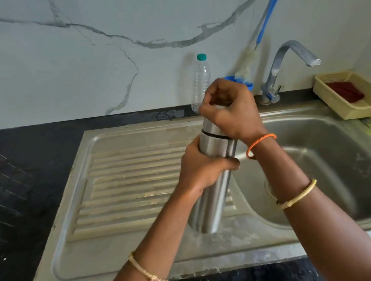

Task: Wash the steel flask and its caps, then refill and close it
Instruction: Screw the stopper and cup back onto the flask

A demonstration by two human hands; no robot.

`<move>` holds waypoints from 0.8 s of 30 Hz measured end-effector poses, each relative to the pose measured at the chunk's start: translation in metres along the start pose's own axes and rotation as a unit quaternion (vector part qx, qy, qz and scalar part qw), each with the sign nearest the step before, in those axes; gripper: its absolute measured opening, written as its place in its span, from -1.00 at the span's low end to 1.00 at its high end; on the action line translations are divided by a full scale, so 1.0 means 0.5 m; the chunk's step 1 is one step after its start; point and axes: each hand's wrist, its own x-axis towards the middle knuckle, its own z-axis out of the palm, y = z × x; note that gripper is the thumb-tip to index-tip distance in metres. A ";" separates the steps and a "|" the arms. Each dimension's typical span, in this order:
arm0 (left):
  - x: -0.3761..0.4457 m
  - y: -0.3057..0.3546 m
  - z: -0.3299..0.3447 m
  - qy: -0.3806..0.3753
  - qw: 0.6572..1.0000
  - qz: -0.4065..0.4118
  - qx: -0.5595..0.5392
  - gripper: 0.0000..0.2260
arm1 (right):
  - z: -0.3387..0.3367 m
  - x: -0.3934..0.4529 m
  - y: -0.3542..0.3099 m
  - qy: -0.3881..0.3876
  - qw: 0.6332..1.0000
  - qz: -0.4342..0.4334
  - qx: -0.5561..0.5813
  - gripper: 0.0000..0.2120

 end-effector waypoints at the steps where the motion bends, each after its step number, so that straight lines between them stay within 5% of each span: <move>1: 0.006 -0.006 0.000 0.027 1.000 0.007 0.009 -0.56 | 0.007 -0.003 0.002 0.050 0.998 -0.009 -0.031 -0.85; 4: 0.016 -0.018 -0.008 0.047 0.997 0.021 0.049 -0.47 | 0.021 -0.020 0.007 0.084 0.996 0.008 0.022 -0.91; 6: 0.013 -0.020 -0.020 0.054 0.997 0.027 0.044 -0.48 | 0.018 -0.023 0.012 0.056 0.984 0.095 0.143 -0.81; 11: 0.008 -0.024 -0.054 0.057 0.997 0.037 -0.041 -0.54 | -0.012 -0.051 0.076 -0.145 0.916 0.224 0.300 -0.48; 15: 0.026 -0.030 -0.090 0.072 0.993 0.049 -0.080 -0.51 | 0.004 -0.072 0.125 -0.305 0.921 0.203 0.130 -0.21; 18: 0.046 -0.035 -0.111 0.076 0.991 0.047 -0.101 -0.54 | 0.052 -0.057 0.139 -0.286 0.945 0.153 -0.044 -0.11; 24: 0.101 -0.051 -0.158 0.131 0.987 0.051 -0.082 -0.43 | 0.137 0.019 0.181 -0.283 0.948 0.110 -0.100 -0.06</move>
